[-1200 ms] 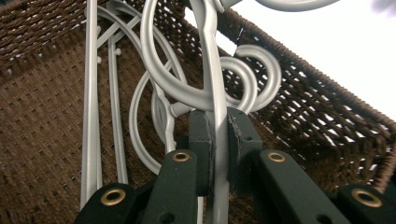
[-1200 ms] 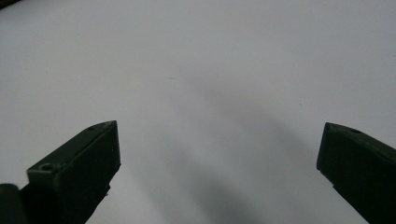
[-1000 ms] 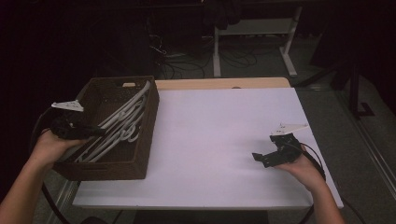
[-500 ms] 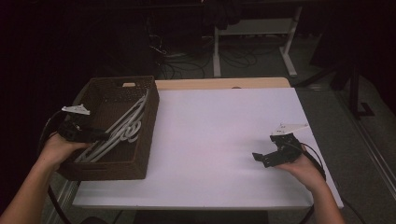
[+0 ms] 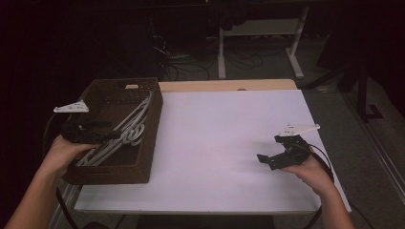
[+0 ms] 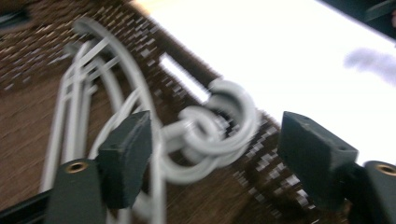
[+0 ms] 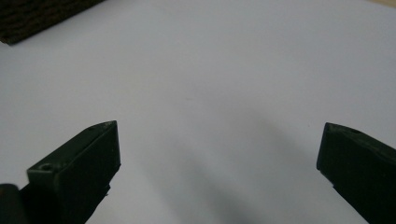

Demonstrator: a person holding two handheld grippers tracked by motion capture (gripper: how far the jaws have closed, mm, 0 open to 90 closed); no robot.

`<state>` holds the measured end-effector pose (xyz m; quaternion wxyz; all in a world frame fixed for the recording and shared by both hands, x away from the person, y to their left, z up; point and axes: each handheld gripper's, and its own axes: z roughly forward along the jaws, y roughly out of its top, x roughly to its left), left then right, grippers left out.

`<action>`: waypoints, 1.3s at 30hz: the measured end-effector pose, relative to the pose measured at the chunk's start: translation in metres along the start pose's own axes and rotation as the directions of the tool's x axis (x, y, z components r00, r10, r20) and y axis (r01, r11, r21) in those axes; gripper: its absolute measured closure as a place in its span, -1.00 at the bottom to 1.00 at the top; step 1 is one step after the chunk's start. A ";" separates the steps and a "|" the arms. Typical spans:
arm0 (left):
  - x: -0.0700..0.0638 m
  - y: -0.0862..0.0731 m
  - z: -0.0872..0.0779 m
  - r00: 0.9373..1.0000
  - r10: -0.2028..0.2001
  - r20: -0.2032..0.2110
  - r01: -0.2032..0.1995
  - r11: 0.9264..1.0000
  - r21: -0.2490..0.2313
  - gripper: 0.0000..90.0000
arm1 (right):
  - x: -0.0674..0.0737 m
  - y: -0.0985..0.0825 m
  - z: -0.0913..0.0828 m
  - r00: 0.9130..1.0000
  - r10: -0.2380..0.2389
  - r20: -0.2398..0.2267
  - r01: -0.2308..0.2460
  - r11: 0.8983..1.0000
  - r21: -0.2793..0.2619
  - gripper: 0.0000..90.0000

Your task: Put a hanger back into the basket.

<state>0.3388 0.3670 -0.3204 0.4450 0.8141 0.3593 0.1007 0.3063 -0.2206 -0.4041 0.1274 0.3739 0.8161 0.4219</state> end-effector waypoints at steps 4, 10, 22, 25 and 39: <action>-0.016 0.006 0.007 0.999 0.022 0.048 -0.020 0.999 -0.038 -0.55 | 0.005 0.007 -0.006 1.000 -0.016 -0.008 0.016 1.000 -0.018 -1.00; -0.042 0.014 0.027 0.990 0.075 0.121 -0.067 0.995 -0.068 -0.67 | 0.016 0.020 -0.014 0.999 -0.044 -0.029 0.043 0.998 -0.045 -1.00; -0.062 0.014 0.055 0.977 0.117 0.178 -0.104 0.991 -0.080 -0.92 | 0.024 0.046 -0.029 0.997 -0.062 -0.051 0.056 0.992 -0.115 -1.00; -0.062 0.013 0.058 0.976 0.114 0.184 -0.101 0.992 -0.079 -0.97 | 0.024 0.049 -0.031 0.997 -0.065 -0.052 0.058 0.990 -0.127 -1.00; -0.061 0.006 0.061 0.975 0.108 0.193 -0.093 0.992 -0.085 -1.00 | 0.024 0.050 -0.028 0.996 -0.073 -0.057 0.065 0.989 -0.131 -1.00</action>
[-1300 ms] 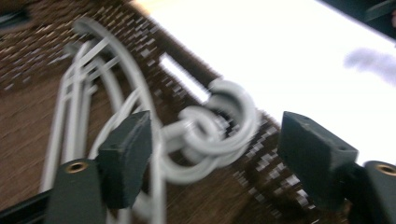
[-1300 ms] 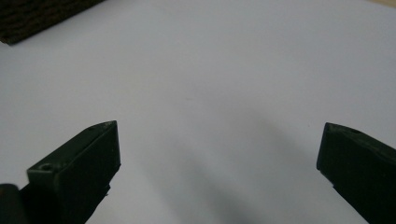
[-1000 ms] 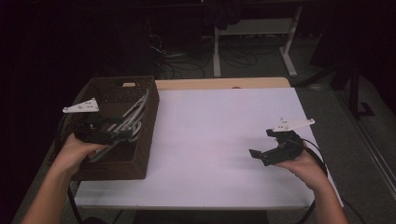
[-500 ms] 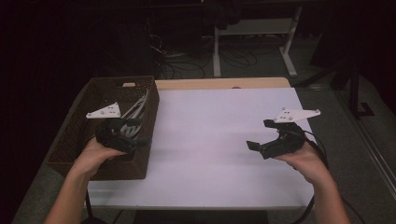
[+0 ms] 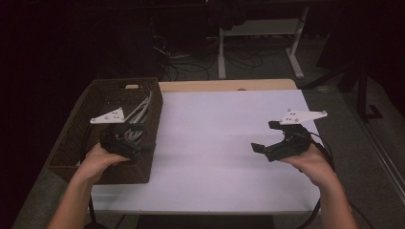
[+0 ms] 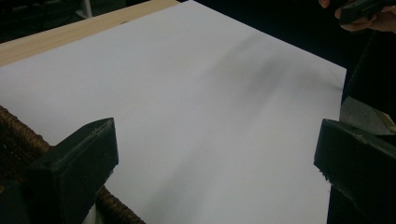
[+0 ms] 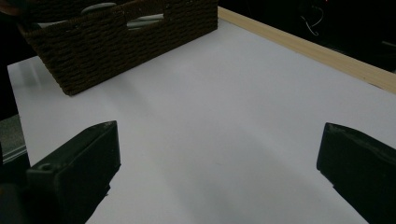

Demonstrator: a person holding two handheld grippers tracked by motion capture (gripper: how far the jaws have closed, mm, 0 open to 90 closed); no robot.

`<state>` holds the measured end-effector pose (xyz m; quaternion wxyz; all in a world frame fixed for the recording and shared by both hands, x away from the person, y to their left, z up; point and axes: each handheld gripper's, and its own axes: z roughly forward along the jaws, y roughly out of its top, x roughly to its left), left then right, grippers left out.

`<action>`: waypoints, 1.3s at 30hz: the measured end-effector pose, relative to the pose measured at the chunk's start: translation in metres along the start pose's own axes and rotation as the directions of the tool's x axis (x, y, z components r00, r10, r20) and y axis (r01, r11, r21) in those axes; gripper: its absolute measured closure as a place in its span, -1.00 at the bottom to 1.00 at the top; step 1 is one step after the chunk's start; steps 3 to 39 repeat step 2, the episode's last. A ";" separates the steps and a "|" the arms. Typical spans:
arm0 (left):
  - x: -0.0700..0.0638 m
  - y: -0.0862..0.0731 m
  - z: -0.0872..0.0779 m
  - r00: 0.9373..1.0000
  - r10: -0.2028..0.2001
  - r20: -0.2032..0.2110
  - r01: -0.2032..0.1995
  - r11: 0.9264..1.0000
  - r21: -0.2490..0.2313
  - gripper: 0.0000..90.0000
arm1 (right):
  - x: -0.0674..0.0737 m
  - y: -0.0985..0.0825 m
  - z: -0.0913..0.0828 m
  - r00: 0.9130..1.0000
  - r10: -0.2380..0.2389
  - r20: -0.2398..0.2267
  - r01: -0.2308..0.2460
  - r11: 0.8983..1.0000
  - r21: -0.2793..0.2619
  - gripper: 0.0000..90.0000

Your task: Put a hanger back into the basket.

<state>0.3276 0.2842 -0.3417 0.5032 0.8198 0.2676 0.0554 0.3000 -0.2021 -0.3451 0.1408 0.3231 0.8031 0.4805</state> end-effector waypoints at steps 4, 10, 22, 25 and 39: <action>-0.001 0.000 0.000 1.000 0.000 0.000 0.000 1.000 -0.008 -1.00 | 0.000 -0.001 0.001 1.000 0.002 -0.001 -0.002 1.000 -0.001 -1.00; -0.001 0.000 0.000 1.000 0.000 0.000 0.000 1.000 -0.008 -1.00 | 0.000 -0.001 0.001 1.000 0.002 -0.001 -0.002 1.000 -0.001 -1.00; -0.001 0.000 0.000 1.000 0.000 0.000 0.000 1.000 -0.008 -1.00 | 0.000 -0.001 0.001 1.000 0.002 -0.001 -0.002 1.000 -0.001 -1.00; -0.001 0.000 0.000 1.000 0.000 0.000 0.000 1.000 -0.008 -1.00 | 0.000 -0.001 0.001 1.000 0.002 -0.001 -0.002 1.000 -0.001 -1.00; -0.001 0.000 0.000 1.000 0.000 0.000 0.000 1.000 -0.008 -1.00 | 0.000 -0.001 0.001 1.000 0.002 -0.001 -0.002 1.000 -0.001 -1.00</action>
